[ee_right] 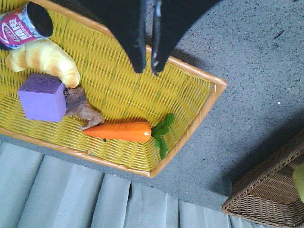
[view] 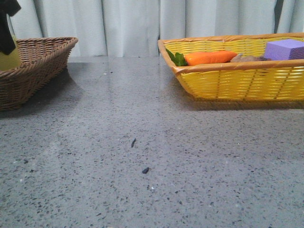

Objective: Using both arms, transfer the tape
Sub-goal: 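Lift the tape roll with the left gripper toward the brown basket, then lower the tape roll into the brown basket and open the left gripper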

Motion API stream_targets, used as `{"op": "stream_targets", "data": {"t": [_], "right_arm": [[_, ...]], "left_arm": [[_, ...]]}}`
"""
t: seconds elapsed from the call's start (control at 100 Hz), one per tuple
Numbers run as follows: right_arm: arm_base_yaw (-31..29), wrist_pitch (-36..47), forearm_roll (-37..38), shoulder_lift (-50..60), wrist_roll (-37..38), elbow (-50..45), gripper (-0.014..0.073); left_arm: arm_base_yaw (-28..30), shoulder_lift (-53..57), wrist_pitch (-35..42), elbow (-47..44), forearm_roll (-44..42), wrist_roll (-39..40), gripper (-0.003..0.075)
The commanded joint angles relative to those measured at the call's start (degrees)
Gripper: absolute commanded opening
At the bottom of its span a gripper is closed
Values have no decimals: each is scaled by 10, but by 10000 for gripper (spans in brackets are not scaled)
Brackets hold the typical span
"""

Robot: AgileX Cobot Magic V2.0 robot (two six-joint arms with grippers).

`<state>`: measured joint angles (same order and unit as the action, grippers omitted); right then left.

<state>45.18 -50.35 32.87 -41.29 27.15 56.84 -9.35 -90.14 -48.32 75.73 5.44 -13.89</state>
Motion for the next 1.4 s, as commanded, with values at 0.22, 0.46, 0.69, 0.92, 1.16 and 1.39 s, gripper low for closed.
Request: {"op": "stream_targets", "data": {"t": [0.22, 0.46, 0.69, 0.92, 1.16, 1.39], "right_arm": [[-2, 36, 25, 4, -2, 13, -73], [-2, 36, 24, 4, -2, 13, -73], [-2, 40, 37, 17, -2, 13, -73], [-2, 40, 64, 83, -1, 13, -73], [-2, 29, 100, 187, -1, -22, -73], [-2, 28, 102, 282, -1, -85, -73]], "left_arm": [[0, 20, 73, 4, 4, -4, 174], [0, 20, 68, 4, 4, -4, 358], [0, 38, 67, 4, 5, -4, 356], [0, 102, 62, 4, 8, -6, 251], [-1, 193, 75, -22, 13, -6, 1], [-1, 302, 137, -122, 10, -11, -20]]}}
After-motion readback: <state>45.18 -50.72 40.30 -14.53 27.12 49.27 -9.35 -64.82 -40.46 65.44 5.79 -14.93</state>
